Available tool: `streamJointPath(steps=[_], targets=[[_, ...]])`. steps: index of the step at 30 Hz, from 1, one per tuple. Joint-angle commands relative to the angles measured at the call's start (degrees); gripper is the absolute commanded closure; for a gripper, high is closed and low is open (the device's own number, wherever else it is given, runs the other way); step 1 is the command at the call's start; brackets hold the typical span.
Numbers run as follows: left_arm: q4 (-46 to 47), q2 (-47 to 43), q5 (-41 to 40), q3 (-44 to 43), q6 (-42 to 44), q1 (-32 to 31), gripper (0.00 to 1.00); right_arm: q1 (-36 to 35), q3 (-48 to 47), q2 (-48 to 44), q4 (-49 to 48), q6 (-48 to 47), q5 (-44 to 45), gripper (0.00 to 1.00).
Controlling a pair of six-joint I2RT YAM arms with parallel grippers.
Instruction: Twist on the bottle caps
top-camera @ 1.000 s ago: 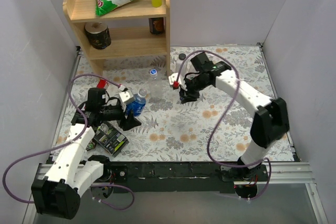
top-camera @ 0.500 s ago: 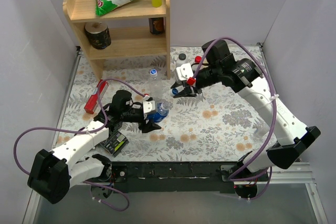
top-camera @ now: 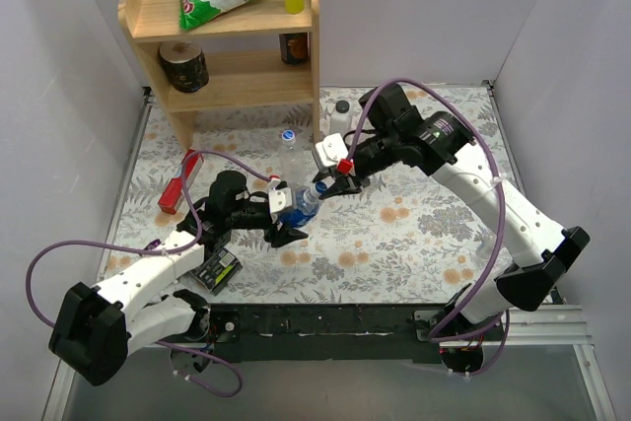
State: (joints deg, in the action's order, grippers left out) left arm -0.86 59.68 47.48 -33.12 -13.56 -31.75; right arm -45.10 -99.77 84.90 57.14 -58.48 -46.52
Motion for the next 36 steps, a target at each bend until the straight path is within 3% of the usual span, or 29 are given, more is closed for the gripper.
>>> streamJointPath(steps=[1, 6, 13, 19, 31, 36], targets=[[4.2, -2.3, 0.2, 0.1, -0.6, -0.4, 1.00, -0.6, -2.8, 1.5, 2.4, -1.5, -0.9, 0.69], [5.3, -2.7, 0.2, 0.1, 0.6, -0.4, 1.00, -0.7, -5.3, 3.2, 3.9, -0.9, -2.0, 0.69], [6.5, -3.6, -0.5, -0.2, 2.1, -0.4, 1.00, -0.7, -13.1, 9.0, 13.9, -4.0, -4.8, 0.72], [6.2, -5.4, -1.5, 0.3, 1.1, -0.3, 1.00, -0.7, -10.1, 7.7, 11.3, -2.0, -3.3, 0.73], [14.8, -5.5, -8.0, 1.2, -4.5, -0.6, 1.00, -0.9, -4.1, 6.9, 0.3, 14.9, 1.3, 0.76], [15.0, -3.9, -11.4, -1.3, -6.0, -1.5, 1.00, -1.1, -4.9, 9.6, -4.1, 27.3, 10.5, 0.78]])
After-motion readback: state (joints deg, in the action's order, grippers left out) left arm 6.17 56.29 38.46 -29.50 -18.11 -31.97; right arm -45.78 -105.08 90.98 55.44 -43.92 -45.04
